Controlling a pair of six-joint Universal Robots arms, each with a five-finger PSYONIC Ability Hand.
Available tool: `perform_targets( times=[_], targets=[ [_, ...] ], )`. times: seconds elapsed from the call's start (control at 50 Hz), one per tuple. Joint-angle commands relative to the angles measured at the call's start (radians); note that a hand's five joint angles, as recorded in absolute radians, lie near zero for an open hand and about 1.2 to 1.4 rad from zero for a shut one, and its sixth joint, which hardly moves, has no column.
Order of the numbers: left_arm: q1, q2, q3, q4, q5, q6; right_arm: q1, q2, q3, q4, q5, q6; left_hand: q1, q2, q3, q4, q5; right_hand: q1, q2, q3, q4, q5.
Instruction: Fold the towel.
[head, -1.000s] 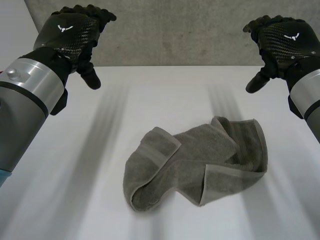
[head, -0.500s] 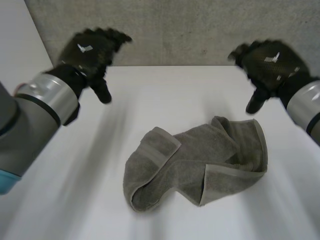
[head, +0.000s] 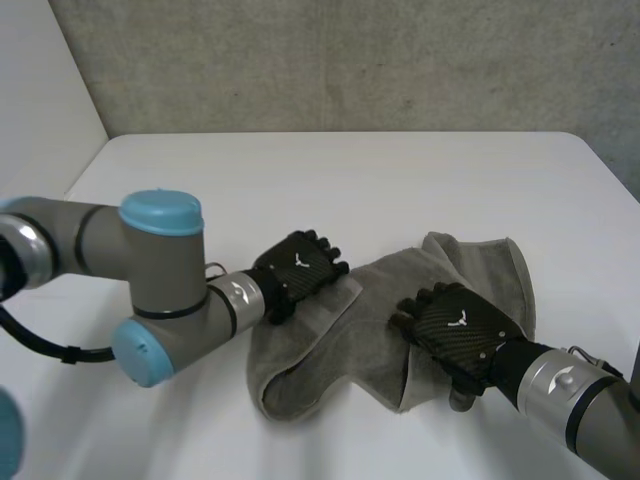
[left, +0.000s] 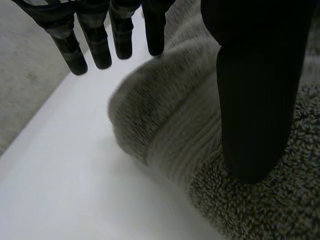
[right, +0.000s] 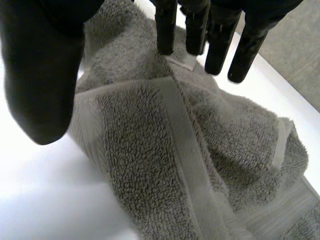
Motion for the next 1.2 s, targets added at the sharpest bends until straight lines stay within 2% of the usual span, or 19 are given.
perform_targets(
  times=[0.02,0.04,0.08,0.12,0.14,0.16,0.2,0.42,0.48,0.52,0.54,0.58,0.66,0.88,1.08,1.14,1.16,1.18,1.2],
  targets=[
    [-0.01,-0.063,0.051,0.0,-0.008,-0.002,-0.002,0.051,0.017,-0.074,0.031,0.002,0.399,0.4,0.406,0.406,0.481,0.224,0.226,0.223,0.224,0.212],
    [-0.01,-0.063,0.051,0.0,-0.008,-0.002,0.001,0.069,0.017,-0.088,0.046,0.002,0.401,0.401,0.407,0.408,0.482,0.296,0.298,0.295,0.297,0.285],
    [-0.016,-0.059,0.057,0.003,-0.009,-0.002,0.001,0.083,0.011,-0.102,0.063,0.002,0.763,0.763,0.77,0.77,0.844,0.444,0.446,0.443,0.444,0.432],
    [-0.016,-0.056,0.057,0.006,-0.012,-0.002,-0.005,0.107,-0.009,-0.125,0.087,0.002,0.928,0.928,0.934,0.934,1.009,0.798,0.799,0.796,0.798,0.786],
    [-0.016,-0.051,0.064,0.01,-0.02,-0.002,-0.005,0.108,-0.009,-0.125,0.087,0.002,1.086,1.086,1.093,1.093,1.167,0.799,0.801,0.798,0.799,0.788],
    [-0.016,-0.051,0.064,0.01,-0.02,-0.002,-0.006,0.111,-0.025,-0.133,0.093,0.0,1.088,1.088,1.094,1.095,1.169,1.006,1.007,1.004,1.006,0.994],
    [-0.013,-0.043,0.093,0.042,-0.046,-0.008,-0.008,0.112,-0.044,-0.14,0.097,0.002,1.111,1.111,1.117,1.118,1.192,1.071,1.072,1.069,1.071,1.059],
    [0.027,0.076,0.163,0.282,-0.207,-0.062,-0.014,0.095,-0.363,-0.218,0.109,0.072,1.111,1.111,1.118,1.118,1.192,1.071,1.073,1.07,1.071,1.06],
    [0.056,0.141,0.195,0.431,-0.301,-0.173,-0.016,0.034,-0.454,-0.398,0.17,0.213,1.111,1.111,1.118,1.118,1.192,1.071,1.073,1.07,1.071,1.06],
    [0.088,0.212,0.21,0.568,-0.418,-0.34,-0.026,-0.018,-0.476,-0.521,0.213,0.307,1.111,1.111,1.118,1.118,1.192,1.071,1.073,1.07,1.071,1.06],
    [0.089,0.213,0.21,0.569,-0.419,-0.341,-0.048,-0.056,-0.488,-0.632,0.247,0.401,1.111,1.111,1.118,1.118,1.192,1.071,1.073,1.07,1.071,1.06],
    [0.124,0.28,0.207,0.651,-0.503,-0.495,-0.072,-0.078,-0.499,-0.7,0.261,0.478,1.111,1.111,1.118,1.118,1.192,1.071,1.073,1.07,1.071,1.06],
    [0.151,0.312,0.193,0.652,-0.516,-0.588,-0.115,-0.06,-0.534,-0.633,0.21,0.629,1.111,1.111,1.118,1.118,1.192,1.071,1.073,1.07,1.071,1.06],
    [0.214,0.268,0.022,0.524,-0.511,-0.646,-0.092,0.08,-0.479,-0.492,-0.004,0.583,1.111,1.111,1.118,1.118,1.192,1.071,1.073,1.07,1.071,1.06],
    [0.257,0.141,-0.107,0.425,-0.457,-0.679,-0.089,0.259,-0.45,-0.337,-0.011,0.432,1.111,1.111,1.118,1.118,1.192,1.071,1.073,1.07,1.071,1.06],
    [0.273,0.116,-0.127,0.359,-0.421,-0.679,-0.091,0.311,-0.447,-0.286,-0.008,0.335,0.859,0.859,0.865,0.866,0.94,1.071,1.073,1.07,1.071,1.06],
    [0.279,0.11,-0.133,0.322,-0.404,-0.676,-0.091,0.312,-0.447,-0.286,-0.008,0.335,0.609,0.609,0.615,0.616,0.69,1.071,1.073,1.07,1.071,1.06],
    [0.279,0.11,-0.133,0.322,-0.404,-0.676,-0.094,0.333,-0.442,-0.263,-0.003,0.286,0.606,0.607,0.613,0.613,0.688,1.071,1.073,1.07,1.071,1.06],
    [0.283,0.107,-0.141,0.282,-0.39,-0.671,-0.101,0.345,-0.439,-0.242,-0.003,0.252,0.417,0.418,0.424,0.424,0.499,1.071,1.073,1.07,1.071,1.06]
  ],
)
